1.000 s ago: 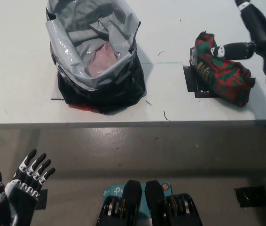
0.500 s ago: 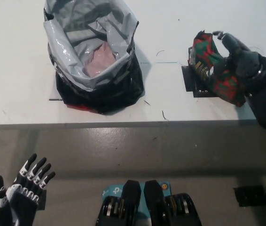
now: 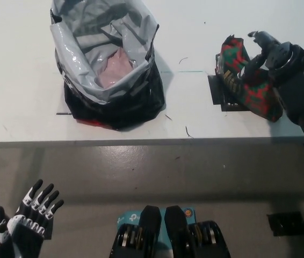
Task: The robot uses its right hand to pick up a bag of coffee beans and puts it in the black plastic bag, then the robot grabs the top of the bag and lifts it.
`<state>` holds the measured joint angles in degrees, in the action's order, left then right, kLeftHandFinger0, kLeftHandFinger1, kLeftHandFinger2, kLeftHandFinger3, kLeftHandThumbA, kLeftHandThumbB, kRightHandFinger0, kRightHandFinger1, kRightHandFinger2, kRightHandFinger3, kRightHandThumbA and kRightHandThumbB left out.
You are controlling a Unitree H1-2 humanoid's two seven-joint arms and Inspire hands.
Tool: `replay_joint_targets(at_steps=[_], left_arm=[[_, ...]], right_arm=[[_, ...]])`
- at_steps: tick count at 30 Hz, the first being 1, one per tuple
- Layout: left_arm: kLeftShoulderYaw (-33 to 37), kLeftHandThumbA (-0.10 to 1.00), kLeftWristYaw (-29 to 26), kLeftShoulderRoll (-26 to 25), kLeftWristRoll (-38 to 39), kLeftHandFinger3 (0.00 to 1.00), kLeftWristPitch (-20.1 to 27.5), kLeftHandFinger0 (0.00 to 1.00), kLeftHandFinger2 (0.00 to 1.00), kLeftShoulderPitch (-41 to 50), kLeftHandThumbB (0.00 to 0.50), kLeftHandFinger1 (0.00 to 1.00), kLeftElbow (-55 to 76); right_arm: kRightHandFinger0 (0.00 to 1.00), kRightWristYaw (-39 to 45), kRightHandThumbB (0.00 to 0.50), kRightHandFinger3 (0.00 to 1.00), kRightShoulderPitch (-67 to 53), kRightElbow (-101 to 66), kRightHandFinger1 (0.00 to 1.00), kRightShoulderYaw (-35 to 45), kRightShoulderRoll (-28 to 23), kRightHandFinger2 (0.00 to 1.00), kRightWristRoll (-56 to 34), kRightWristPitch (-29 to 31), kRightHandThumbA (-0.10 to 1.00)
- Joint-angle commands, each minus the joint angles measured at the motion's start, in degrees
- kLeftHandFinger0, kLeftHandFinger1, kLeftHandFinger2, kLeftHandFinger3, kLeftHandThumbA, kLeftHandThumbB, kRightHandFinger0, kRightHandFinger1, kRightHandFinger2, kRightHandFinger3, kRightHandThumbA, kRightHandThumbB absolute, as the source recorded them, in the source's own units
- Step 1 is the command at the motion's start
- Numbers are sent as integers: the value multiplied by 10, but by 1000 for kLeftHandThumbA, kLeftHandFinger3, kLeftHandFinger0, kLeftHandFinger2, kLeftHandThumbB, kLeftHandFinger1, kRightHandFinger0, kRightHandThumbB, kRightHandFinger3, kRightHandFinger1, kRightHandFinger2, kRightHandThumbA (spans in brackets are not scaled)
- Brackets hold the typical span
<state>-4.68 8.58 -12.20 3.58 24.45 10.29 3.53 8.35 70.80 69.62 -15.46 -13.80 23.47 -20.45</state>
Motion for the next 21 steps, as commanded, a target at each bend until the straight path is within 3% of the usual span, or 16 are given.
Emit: replay_joint_targets(at_steps=[1,4,6,12,16,19,20,21], left_arm=[[-7,1000,-8,-1,-4,1000,25,1000,1000,0,317,1000,9],[-6,1000,-7,-1,-3,1000,25,1000,1000,1,317,1000,10],[-7,1000,-8,-1,-5,1000,25,1000,1000,1,312,1000,10],[-9,1000,-6,-4,-1,1000,25,1000,1000,0,312,1000,11],[-8,1000,-7,-2,0,1000,24,1000,1000,0,315,1000,11],[-5,1000,-5,-2,1,1000,23,1000,1000,1,320,1000,12],[-5,1000,-4,-2,3,1000,23,1000,1000,1,319,1000,12],[-5,1000,-3,-3,4,1000,24,1000,1000,0,314,1000,11]], right_arm=[[1000,-10,390,1000,56,8,1000,21,4,1000,-28,21,1000],[1000,-7,398,1000,53,5,1000,27,8,1000,-32,21,1000],[1000,-3,358,1000,53,10,1000,21,11,1000,-27,23,1000],[1000,19,333,1000,48,32,1000,19,10,1000,-35,51,1000],[1000,22,377,1000,39,35,1000,34,16,1000,-54,46,1000],[1000,18,374,1000,33,42,1000,33,21,1000,-54,44,1000],[1000,19,365,1000,31,48,1000,32,23,1000,-54,48,1000],[1000,34,323,1000,26,59,1000,30,22,1000,-57,66,1000]])
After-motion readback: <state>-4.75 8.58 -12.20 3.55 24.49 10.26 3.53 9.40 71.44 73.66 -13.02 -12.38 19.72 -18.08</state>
